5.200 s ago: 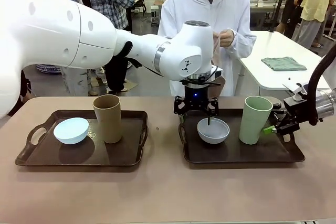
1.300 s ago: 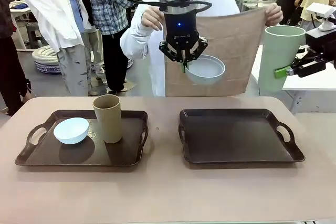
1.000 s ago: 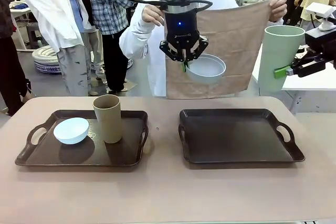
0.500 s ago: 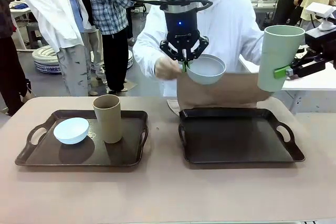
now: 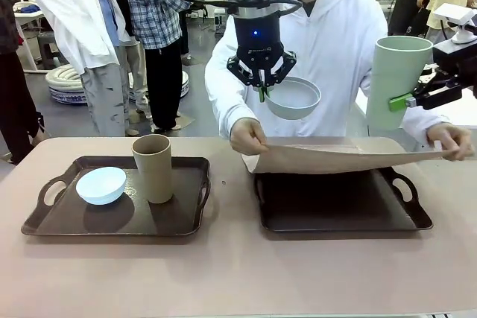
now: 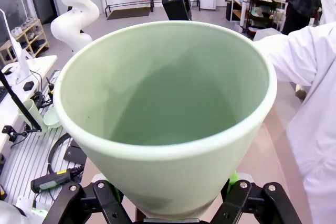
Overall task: Set up a tray with a mat and arrange the tableware.
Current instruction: Place the Picnic Bowl and Reusable plastic cup back onto the Handle tray in front of the human's position.
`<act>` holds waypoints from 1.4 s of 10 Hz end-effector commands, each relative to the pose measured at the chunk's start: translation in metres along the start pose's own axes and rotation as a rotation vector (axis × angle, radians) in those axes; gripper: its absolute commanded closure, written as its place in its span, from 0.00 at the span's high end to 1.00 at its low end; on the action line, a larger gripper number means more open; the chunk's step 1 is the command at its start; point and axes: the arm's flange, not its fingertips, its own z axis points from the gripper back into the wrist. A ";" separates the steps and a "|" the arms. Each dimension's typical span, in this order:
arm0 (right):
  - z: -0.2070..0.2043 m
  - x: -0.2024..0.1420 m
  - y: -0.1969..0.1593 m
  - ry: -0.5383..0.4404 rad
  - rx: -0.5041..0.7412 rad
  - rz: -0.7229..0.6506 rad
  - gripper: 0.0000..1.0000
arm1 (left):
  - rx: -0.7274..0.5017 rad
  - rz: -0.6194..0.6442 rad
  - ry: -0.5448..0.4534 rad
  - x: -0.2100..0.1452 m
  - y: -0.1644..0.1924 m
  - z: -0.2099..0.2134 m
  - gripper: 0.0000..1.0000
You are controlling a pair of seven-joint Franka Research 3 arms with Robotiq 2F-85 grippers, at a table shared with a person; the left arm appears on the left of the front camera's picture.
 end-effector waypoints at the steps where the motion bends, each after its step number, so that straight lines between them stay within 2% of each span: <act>1: 0.001 0.002 0.002 -0.011 0.007 0.010 0.00 | 0.003 -0.013 -0.017 0.000 0.002 0.001 0.00; 14: 0.001 0.002 0.002 -0.011 0.007 0.010 0.00 | 0.003 -0.013 -0.017 0.000 0.002 0.001 0.00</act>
